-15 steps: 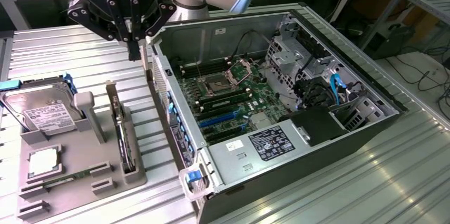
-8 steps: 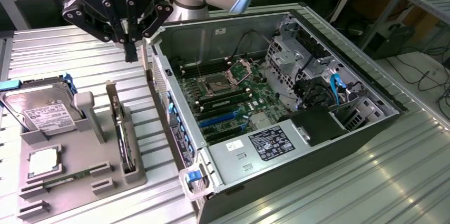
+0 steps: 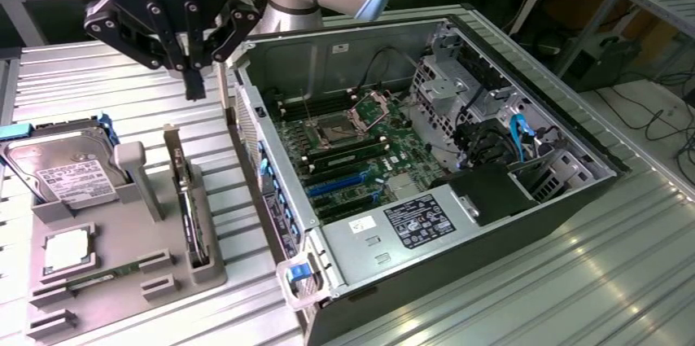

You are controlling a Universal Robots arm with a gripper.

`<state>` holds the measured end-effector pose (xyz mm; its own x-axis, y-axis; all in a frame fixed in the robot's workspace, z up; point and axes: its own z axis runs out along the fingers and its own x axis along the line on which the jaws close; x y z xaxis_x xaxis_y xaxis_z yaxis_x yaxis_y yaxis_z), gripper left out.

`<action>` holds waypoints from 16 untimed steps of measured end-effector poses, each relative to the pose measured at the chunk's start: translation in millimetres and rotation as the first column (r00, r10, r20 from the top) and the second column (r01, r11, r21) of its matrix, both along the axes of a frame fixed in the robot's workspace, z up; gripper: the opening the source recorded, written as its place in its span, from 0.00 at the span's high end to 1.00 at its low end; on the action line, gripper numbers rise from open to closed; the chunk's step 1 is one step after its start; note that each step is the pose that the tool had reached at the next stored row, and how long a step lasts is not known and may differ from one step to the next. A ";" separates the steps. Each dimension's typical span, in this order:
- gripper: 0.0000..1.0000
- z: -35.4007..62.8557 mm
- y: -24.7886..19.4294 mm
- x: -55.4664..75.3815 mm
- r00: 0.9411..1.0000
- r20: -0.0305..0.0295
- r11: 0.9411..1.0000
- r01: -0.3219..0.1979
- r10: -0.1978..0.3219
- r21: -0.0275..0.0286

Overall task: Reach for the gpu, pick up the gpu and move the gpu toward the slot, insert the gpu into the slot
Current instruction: 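Reach for the gpu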

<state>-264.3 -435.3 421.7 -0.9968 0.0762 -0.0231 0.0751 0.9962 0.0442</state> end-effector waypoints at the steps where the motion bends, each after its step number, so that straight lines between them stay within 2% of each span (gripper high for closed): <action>1: 0.89 0.0 -0.4 -0.7 1.000 0.000 1.000 0.000 0.000 0.000; 16: 0.89 0.0 -8.7 -16.3 1.000 0.000 1.000 0.000 0.000 0.000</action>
